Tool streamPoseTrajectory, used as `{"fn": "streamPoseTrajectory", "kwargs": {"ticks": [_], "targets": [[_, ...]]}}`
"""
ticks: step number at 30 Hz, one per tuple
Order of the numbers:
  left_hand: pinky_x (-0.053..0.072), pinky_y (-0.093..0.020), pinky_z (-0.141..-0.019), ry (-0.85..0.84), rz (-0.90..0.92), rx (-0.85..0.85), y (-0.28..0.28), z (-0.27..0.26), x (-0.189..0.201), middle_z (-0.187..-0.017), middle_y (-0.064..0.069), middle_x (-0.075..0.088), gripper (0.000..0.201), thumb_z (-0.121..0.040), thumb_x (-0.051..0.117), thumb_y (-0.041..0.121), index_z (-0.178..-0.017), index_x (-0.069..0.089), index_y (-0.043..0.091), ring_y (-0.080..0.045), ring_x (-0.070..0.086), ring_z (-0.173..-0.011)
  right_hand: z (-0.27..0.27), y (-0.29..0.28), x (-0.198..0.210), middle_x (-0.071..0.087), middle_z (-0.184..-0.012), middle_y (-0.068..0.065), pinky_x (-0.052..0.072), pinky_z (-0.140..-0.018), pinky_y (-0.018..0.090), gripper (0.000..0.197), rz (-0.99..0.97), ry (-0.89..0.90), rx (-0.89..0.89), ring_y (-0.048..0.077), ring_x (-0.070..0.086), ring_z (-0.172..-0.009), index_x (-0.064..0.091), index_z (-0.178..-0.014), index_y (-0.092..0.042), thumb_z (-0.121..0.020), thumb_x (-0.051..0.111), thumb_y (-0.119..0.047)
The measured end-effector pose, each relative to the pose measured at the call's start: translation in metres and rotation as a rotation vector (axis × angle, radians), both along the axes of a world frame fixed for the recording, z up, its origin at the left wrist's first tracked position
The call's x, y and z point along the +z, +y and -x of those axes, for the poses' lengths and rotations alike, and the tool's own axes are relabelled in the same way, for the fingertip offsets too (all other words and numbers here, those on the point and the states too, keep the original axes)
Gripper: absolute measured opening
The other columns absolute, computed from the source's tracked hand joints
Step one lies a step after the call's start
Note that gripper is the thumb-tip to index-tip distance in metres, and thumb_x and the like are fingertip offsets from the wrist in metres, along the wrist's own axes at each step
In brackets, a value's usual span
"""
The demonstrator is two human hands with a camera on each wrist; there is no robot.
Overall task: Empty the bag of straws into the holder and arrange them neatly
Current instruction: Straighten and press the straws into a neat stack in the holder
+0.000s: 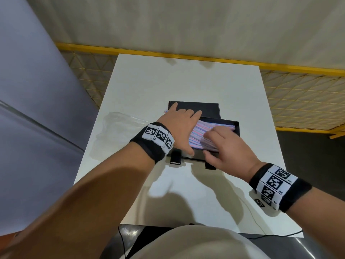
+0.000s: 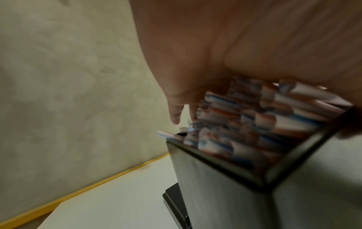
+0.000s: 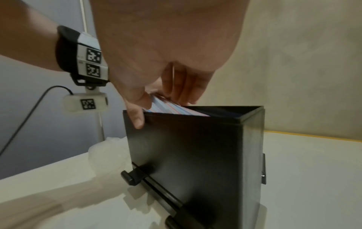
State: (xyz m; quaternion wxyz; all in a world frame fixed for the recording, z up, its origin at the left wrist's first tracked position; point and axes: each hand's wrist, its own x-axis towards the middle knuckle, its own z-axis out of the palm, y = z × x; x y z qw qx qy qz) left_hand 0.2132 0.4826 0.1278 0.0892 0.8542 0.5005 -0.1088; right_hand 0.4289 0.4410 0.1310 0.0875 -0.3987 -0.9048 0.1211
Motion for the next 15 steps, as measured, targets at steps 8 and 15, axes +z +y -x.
{"fn": "streamPoseTrajectory", "kwargs": {"ticks": [8, 15], "targets": [[0.029, -0.052, -0.117, 0.047, -0.031, 0.002, 0.002, -0.008, 0.01, -0.111, -0.002, 0.061, 0.108, -0.05, 0.073, 0.07, -0.138, 0.046, 0.013, -0.024, 0.063, -0.094, 0.018, 0.0, -0.014, 0.057, -0.126, 0.006, 0.037, -0.075, 0.026, 0.079, 0.383, -0.189, -0.089, 0.025, 0.058, -0.105, 0.042, -0.145, -0.014, -0.076, 0.074, -0.037], [0.032, -0.051, -0.114, 0.021, -0.074, 0.017, 0.001, -0.002, 0.001, -0.123, -0.004, 0.06, 0.123, -0.049, 0.066, 0.08, -0.15, 0.037, 0.015, -0.027, 0.061, -0.104, 0.033, 0.019, -0.012, 0.05, -0.09, 0.0, 0.03, -0.057, 0.022, 0.037, 0.406, -0.245, -0.167, 0.024, 0.052, -0.083, 0.045, -0.091, -0.019, -0.075, 0.076, -0.031]]}}
